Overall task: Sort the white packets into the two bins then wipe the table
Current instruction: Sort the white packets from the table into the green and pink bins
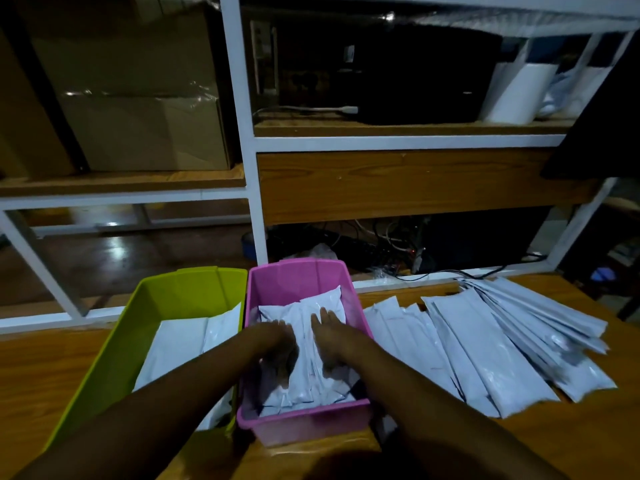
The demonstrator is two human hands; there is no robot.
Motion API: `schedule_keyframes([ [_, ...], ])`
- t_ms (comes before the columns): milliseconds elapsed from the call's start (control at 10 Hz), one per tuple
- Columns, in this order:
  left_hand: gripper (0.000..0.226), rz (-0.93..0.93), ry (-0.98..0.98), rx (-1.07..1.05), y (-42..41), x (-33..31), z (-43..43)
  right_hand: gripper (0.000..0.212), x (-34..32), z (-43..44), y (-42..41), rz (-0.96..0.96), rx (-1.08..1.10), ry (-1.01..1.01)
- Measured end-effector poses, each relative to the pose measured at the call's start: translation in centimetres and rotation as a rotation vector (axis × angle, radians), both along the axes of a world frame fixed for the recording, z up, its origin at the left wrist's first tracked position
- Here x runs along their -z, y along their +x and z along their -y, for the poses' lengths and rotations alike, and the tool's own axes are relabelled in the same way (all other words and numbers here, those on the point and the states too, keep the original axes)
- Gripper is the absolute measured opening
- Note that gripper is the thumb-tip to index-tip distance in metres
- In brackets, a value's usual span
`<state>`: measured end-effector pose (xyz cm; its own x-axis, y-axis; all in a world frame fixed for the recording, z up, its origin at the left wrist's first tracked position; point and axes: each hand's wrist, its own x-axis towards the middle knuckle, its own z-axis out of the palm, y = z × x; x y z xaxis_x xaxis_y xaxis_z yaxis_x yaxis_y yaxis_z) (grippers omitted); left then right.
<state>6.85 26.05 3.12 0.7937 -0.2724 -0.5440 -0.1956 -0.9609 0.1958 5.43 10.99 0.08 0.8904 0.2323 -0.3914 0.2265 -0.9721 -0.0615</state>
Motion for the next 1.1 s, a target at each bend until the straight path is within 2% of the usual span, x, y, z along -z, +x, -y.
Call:
schedule_keyframes([
  [100, 0.074, 0.117, -0.062, 0.040, -1.9, -3.2, -0.1, 0.112, -4.3, 0.9, -2.6, 0.090, 0.050, 0.166],
  [200, 0.067, 0.265, -0.309, 0.021, -5.0, -5.6, -0.1, 0.098, -6.7, 2.7, -6.3, 0.263, 0.085, 0.384],
  [300, 0.062, 0.561, -0.519, -0.095, -9.3, -6.5, -0.1, 0.086, -8.0, 5.3, -11.7, 0.407, 0.135, 0.561],
  [400, 0.058, 0.711, -0.692, -0.158, -13.7, -5.6, 1.6, 0.078, -8.7, 8.0, -17.8, 0.558, 0.189, 0.675],
  [500, 0.054, 0.816, -0.805, -0.157, -18.7, -5.0, 4.5, 0.071, -8.6, 9.8, -22.9, 0.643, 0.269, 0.626],
  [700, 0.054, 0.849, -0.903, -0.048, -24.3, -2.8, 10.0, 0.065, -8.2, 13.3, -29.0, 0.778, 0.366, 0.642],
  [900, 0.047, 0.813, -0.986, -0.021, -25.4, -2.4, 14.9, 0.057, -7.0, 17.5, -30.8, 0.833, 0.447, 0.641],
  [1100, 0.057, 0.603, -0.768, -0.199, -21.2, 2.3, 19.6, 0.057, -4.6, 22.0, -26.6, 0.736, 0.481, 0.557],
])
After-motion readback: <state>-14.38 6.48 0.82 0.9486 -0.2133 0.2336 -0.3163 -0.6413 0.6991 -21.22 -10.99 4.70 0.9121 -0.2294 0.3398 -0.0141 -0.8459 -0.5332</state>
